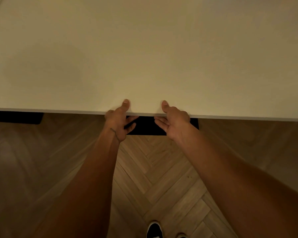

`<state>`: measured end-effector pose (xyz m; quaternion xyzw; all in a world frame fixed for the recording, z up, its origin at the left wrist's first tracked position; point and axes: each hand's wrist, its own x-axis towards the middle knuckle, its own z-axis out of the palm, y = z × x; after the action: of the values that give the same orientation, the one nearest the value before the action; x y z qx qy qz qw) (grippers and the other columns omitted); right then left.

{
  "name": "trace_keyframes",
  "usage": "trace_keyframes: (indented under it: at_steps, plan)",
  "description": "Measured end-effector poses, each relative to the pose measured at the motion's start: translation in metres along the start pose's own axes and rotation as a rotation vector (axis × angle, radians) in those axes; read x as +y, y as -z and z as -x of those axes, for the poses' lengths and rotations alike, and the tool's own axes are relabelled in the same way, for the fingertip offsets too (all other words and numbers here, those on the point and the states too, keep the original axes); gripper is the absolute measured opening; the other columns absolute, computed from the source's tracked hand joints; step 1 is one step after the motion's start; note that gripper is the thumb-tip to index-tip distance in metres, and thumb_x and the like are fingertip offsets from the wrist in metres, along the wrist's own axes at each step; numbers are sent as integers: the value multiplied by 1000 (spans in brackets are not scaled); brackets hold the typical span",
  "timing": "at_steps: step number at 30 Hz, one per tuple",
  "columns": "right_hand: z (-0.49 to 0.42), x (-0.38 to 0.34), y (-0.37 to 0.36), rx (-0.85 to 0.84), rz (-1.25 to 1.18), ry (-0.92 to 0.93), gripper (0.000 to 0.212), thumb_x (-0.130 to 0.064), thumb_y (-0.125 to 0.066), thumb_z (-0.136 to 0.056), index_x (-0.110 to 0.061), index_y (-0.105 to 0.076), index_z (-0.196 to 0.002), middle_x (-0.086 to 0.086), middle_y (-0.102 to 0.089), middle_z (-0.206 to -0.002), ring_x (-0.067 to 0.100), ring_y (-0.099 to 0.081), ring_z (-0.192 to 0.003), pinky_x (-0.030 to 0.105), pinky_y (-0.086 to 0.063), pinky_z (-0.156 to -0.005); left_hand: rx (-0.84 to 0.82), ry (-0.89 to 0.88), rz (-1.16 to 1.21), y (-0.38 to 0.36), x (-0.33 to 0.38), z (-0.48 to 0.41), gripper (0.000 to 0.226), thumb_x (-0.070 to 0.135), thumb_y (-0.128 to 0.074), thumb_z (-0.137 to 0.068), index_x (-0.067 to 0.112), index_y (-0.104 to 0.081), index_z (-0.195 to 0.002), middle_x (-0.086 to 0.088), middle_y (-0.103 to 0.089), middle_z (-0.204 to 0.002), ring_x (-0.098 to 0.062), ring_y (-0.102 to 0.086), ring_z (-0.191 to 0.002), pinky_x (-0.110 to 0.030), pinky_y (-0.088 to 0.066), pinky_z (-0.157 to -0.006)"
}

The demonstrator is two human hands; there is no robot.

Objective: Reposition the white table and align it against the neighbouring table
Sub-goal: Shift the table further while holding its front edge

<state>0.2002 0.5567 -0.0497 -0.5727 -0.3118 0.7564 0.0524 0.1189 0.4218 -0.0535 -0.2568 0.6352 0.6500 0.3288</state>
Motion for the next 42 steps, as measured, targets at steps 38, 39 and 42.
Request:
trace_keyframes:
  at_steps: [38, 39, 42]
  plan:
    - [12, -10, 0, -13, 88, -140, 56, -28, -78, -87, -5, -52, -132, 13, -70, -116, 23, -74, -92, 37, -63, -63, 36, 162, -77, 6, 14, 5, 78, 52, -77, -86, 15, -43, -146, 2, -74, -115, -8, -78, -74, -29, -54, -43]
    - [14, -12, -1, -10, 88, -144, 54, -27, -77, -88, -5, -53, -132, 13, -70, -117, 23, -73, -92, 37, -62, -63, 31, 176, -82, 6, 15, 5, 78, 53, -76, -86, 15, -43, -146, 2, -75, -114, -8, -78, -72, -29, -54, -43]
    - [19, -14, -4, 14, 98, -156, 49, -27, -74, -90, -5, -54, -129, 15, -68, -123, 24, -72, -89, 37, -62, -65, -8, 239, -101, 8, 22, 7, 75, 54, -74, -88, 15, -44, -144, -1, -76, -109, -10, -78, -70, -29, -55, -44]
